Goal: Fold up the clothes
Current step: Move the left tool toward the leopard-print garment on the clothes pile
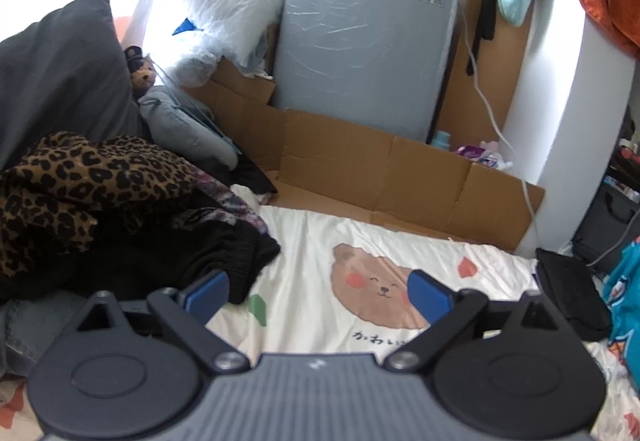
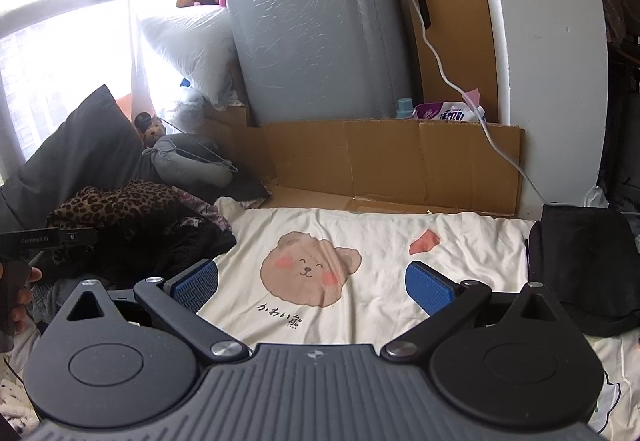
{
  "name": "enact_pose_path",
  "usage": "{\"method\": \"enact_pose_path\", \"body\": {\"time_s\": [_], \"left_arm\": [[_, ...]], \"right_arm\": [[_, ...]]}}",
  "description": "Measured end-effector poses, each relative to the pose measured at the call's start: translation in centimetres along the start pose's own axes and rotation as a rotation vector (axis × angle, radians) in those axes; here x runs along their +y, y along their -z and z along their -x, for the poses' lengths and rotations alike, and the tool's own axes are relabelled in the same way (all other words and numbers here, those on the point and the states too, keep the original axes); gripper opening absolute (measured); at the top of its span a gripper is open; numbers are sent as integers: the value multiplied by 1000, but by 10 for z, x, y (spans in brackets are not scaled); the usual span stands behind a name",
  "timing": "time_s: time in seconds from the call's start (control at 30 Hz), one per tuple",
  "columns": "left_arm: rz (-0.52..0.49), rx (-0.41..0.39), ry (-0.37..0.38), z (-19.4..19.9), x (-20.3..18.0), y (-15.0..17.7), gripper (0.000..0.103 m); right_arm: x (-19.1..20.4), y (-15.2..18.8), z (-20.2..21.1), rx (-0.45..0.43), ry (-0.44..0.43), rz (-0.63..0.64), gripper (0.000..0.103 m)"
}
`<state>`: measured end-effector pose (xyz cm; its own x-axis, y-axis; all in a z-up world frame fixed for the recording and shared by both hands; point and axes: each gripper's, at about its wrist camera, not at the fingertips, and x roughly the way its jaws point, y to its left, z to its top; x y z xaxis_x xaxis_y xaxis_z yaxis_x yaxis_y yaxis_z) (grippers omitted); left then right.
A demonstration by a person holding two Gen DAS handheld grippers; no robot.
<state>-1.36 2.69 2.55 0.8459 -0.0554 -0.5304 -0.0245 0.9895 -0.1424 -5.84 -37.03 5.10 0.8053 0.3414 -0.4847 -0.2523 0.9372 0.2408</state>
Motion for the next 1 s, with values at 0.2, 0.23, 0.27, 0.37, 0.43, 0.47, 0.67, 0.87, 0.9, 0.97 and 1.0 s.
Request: {"method": "enact_pose_path", "body": {"time_s": [0.2,0.23,0.27,0.37,0.43,0.47,0.67,0.87,0.9,0.97,1.0], "left_arm": [[24,42,-22,-5,10,-1,94],[18,46,-22,-6,10,-1,93],[15,46,-22,-7,10,-1,93],[4,47,-24,-9,11,-3,92],[-3,48,-25,-10,12,-4,92],[-6,48,-25,-11,12,-4,91],[-27,50,-29,-15,14,-7,91],[-34,50,-44,-17,17,-10,91],[-32,50,-48,-17,18,-10,91],[-30,49,-56,-17,20,-10,91],[-29,48,-61,-16,21,-10,91]], "right_arm": [[-1,-1,-3,43,-7,-8,102],[-1,-2,-3,44,-19,-13,102],[-1,-3,-2,44,-32,-18,102],[4,-3,0,28,-59,11,102],[4,-3,0,33,-57,3,102],[3,-3,0,35,-61,-15,102],[-3,0,0,-1,-102,-54,102],[-2,-2,-2,-35,-133,-32,102],[-1,-3,-4,-22,-133,-31,102],[-1,-5,-9,2,-133,-31,102],[-1,-6,-11,5,-134,-34,102]]}}
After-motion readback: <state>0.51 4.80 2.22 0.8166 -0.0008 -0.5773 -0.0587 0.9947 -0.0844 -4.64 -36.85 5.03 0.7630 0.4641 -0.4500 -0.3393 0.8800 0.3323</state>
